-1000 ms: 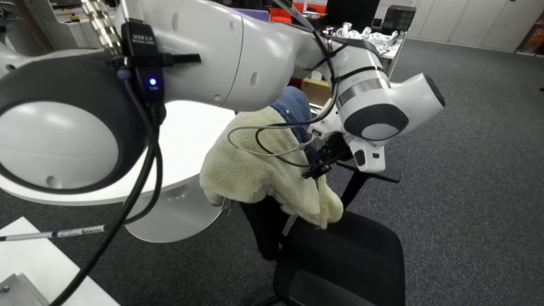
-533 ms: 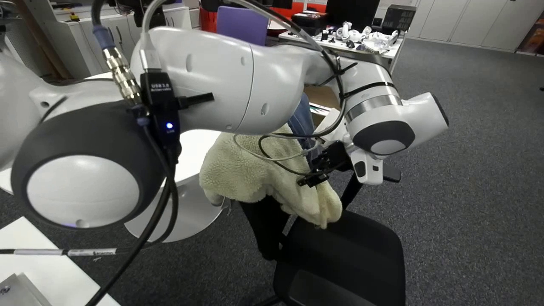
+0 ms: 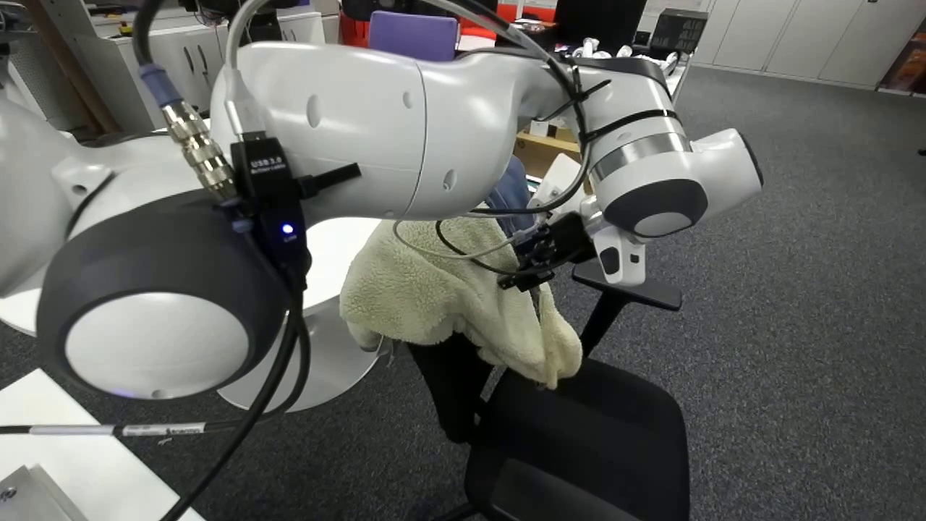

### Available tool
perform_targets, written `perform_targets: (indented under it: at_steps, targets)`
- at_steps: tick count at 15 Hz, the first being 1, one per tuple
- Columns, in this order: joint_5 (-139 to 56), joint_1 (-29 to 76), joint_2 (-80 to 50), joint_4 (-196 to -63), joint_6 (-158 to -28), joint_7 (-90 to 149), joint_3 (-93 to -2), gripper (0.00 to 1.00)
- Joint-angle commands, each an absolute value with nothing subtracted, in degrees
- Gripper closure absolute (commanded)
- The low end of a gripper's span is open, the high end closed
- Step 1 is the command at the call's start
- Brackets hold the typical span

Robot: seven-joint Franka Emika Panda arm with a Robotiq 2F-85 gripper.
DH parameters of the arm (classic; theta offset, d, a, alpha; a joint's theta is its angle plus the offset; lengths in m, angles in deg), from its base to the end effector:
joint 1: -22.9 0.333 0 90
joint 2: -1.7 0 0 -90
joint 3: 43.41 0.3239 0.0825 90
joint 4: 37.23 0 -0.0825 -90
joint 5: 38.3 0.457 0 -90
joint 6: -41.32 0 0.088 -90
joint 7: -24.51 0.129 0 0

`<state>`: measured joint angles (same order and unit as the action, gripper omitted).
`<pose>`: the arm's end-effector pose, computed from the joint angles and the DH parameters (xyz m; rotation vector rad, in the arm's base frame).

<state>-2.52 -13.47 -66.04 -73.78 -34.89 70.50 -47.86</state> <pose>0.6917 -0.4436 0.2130 -1.8644 1.7147 0.6743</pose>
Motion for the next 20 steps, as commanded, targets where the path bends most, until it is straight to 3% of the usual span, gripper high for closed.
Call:
perform_targets:
  at_steps: [1,20]
  targets:
    - [-3.5,-15.0,-67.0,-69.0,-33.2,70.9,-45.2,0.00]
    - [-8.7,-14.3,-74.3,-61.1,-38.0,72.5,-41.5,0.00]
